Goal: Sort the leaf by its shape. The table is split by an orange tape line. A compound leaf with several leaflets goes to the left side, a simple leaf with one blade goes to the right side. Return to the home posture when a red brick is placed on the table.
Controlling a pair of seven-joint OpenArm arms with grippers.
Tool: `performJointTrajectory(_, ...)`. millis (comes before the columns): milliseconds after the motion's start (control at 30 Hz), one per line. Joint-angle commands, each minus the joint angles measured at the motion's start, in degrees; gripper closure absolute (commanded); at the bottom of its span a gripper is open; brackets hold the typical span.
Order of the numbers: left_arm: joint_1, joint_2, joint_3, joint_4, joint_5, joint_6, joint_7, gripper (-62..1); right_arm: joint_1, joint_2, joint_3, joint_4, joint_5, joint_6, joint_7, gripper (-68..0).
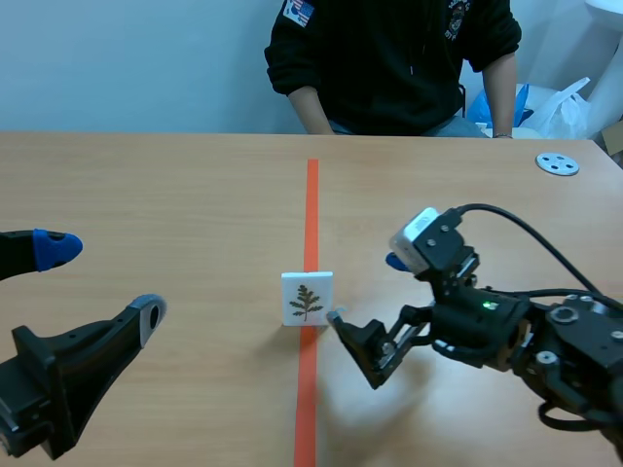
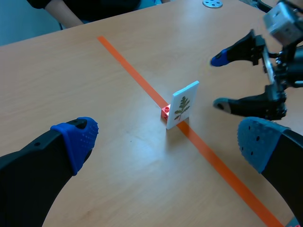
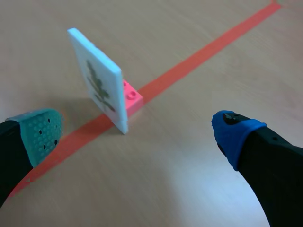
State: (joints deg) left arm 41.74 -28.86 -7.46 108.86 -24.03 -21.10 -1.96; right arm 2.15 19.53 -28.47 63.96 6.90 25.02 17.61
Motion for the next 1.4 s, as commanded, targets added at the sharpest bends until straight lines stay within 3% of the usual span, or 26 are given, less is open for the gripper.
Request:
performJointTrajectory(0, 0.0, 0.4, 0.3, 0.7, -0.3, -0.1, -0.8, -62.3, 2.2, -0.8, -0.9, 0.0, 0.1, -1.4, 0.9, -67.9)
performJointTrajectory(167, 0.0, 0.4, 0.3, 0.7, -0.3, -0.1, -0.8, -62.3, 5.8, -4.3, -5.3, -5.5, -2.1, -4.5, 2.3, -67.9)
performJointTrajectory(400, 0.0, 0.4, 0.3, 0.7, -0.3, -0.1, -0.8, -62.3, 8.2, -8.0, -10.3, -10.2, -4.2, -6.0, 2.7, -67.0)
performJointTrajectory(667, 0.0, 0.4, 0.3, 0.7, -0.3, -0.1, -0.8, -62.3, 8.2, -7.6, -12.1, -10.3, -4.4, -7.5, 3.1, -38.0)
performJointTrajectory(900, 0.0, 0.4, 0.3, 0.7, -0.3, -0.1, -0.8, -62.3, 8.2, -7.3, -12.1, -10.3, -4.4, -7.5, 3.6, -24.2)
performJointTrajectory(1133, 0.0, 0.4, 0.3, 0.7, -0.3, -0.1, -0.8, -62.3, 8.2, -7.3, -12.1, -10.3, -4.4, -7.5, 4.9, -5.0)
performJointTrajectory(1200, 0.0, 0.4, 0.3, 0.7, -0.3, -0.1, -0.8, -62.3, 8.2, -7.3, -12.1, -10.3, -4.4, -7.5, 5.2, -1.5)
performJointTrajectory(1367, 0.0, 0.4, 0.3, 0.7, -0.3, -0.1, -0.8, -62.3, 7.9, -6.2, -12.0, -7.6, -4.3, -6.8, 4.8, -1.5)
